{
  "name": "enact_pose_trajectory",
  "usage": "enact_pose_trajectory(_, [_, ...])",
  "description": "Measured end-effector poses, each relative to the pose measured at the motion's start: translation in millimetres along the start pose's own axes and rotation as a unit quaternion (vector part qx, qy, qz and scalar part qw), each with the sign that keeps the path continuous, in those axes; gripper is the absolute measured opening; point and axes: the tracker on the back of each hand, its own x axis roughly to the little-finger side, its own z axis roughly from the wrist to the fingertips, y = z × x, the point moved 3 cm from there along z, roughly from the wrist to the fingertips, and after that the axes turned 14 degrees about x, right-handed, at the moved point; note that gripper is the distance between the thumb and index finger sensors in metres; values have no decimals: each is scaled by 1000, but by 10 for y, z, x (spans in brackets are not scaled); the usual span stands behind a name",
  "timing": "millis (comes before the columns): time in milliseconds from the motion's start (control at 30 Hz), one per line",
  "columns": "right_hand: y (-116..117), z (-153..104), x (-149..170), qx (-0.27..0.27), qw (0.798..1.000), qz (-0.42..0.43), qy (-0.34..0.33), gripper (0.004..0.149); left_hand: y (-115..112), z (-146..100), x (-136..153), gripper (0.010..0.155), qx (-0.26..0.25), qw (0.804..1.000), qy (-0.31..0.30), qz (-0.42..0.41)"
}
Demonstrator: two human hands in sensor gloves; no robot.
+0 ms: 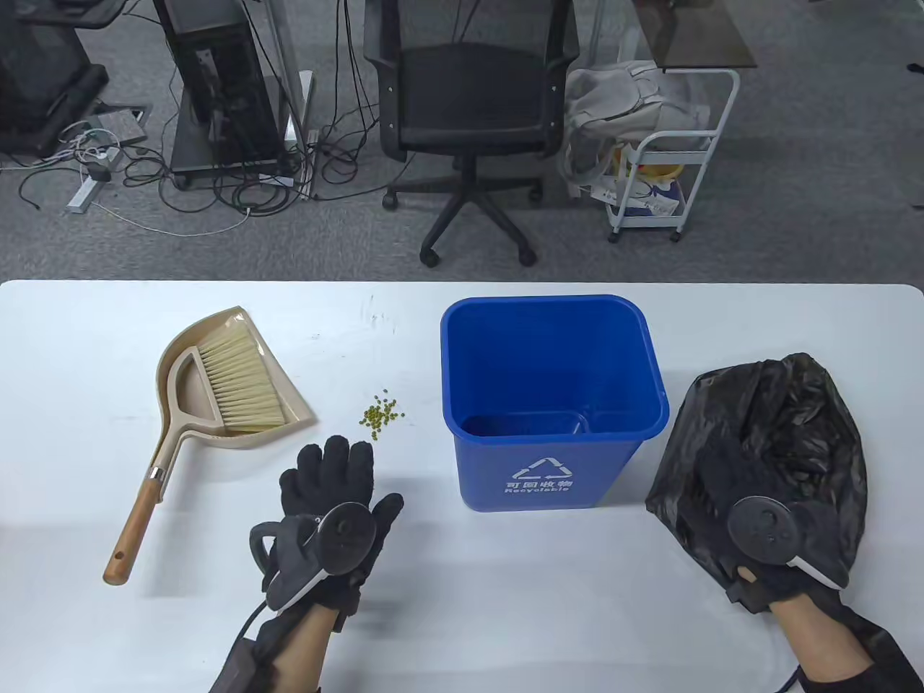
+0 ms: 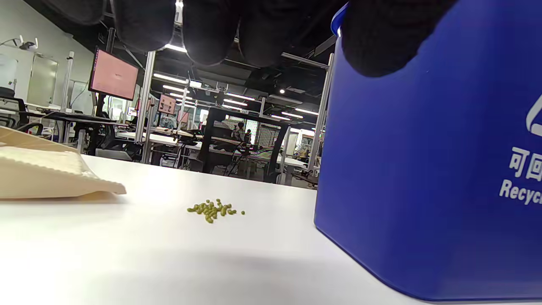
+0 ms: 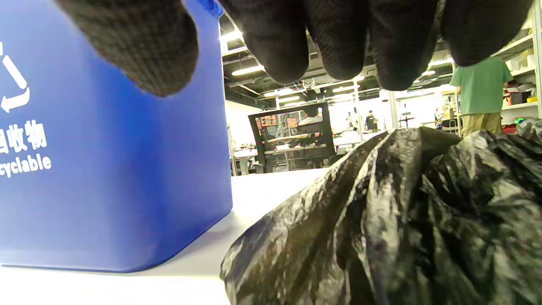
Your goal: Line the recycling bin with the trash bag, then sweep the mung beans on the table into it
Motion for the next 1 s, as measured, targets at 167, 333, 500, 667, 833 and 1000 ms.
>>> enact_pose_trajectory(167, [-37, 6, 26, -6, 1000, 7, 6, 79, -20, -3, -17, 81, 5, 1000, -3, -2])
enact_pose_trajectory(333, [-156, 3, 70, -19, 999, 21, 17, 79, -44, -6, -29, 81, 10, 1000, -6, -8])
enact_pose_trajectory(500, [-323, 77, 129, -39, 999, 14, 8, 79, -37, -47, -49, 81, 11, 1000, -11, -18])
enact_pose_trajectory(667, [-400, 141, 270, -82, 997, -11, 4, 79, -20, -67, -67, 80, 10, 1000, -14, -20])
enact_pose_trajectory(833, [-236, 23, 395, -182, 983, 0, 19, 81, -27, -65, -71, 80, 13, 1000, -16, -22])
enact_pose_trajectory(1000, [49, -127, 411, -259, 966, 3, 19, 81, -38, -70, -89, 80, 15, 999, -21, -22])
